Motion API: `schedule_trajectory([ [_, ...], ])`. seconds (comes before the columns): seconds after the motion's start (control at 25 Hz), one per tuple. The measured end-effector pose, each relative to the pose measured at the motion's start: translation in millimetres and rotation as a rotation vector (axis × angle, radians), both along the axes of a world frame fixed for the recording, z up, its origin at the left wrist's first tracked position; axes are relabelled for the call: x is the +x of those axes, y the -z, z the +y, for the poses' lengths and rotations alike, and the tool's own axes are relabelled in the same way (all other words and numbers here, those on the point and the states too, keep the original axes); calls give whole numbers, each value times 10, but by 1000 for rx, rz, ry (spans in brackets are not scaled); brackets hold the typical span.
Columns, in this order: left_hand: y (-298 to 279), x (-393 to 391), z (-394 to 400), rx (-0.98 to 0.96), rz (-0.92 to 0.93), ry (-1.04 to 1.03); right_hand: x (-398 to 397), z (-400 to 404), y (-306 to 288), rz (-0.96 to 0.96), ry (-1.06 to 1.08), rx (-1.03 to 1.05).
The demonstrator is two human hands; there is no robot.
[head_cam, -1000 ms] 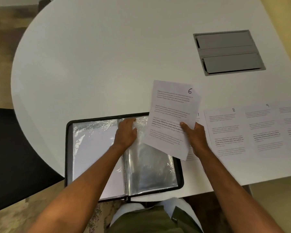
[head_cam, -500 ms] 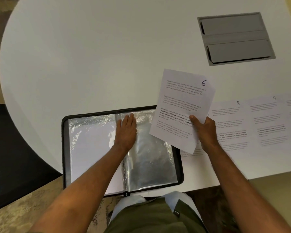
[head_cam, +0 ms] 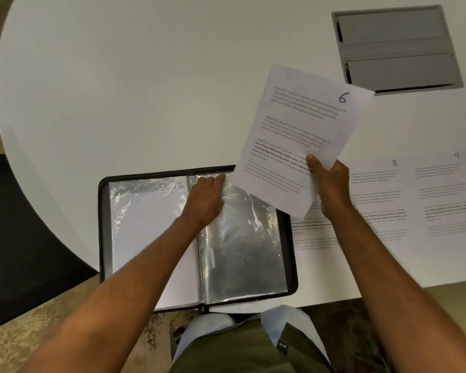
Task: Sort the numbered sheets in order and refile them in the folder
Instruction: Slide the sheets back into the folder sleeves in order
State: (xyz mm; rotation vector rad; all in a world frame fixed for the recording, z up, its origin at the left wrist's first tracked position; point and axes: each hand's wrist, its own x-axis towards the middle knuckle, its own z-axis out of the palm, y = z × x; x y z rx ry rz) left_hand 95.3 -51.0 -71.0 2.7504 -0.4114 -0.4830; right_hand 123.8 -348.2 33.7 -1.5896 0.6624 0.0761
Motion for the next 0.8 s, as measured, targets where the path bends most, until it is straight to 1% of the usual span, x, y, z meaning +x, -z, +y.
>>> schedule_trajectory([
  [0.08,-18,16,2,-10,43,10,89,39,24,-14,51,50],
  [0.24,-25,40,2,-94,15,-80,249,140,73,37,203,188],
  [0.32,-46,65,-8,-153,-28,-112,321,162,118,74,264,264],
  [0.4,-86,133,-21,-136,-103,-120,394,176,166,84,303,351],
  [0.52,-143,277,-69,-77,-202,-133,507,213,223,101,301,433],
  [0.8,-153,274,-107,-96,-131,-132,829,325,411,96,287,440],
])
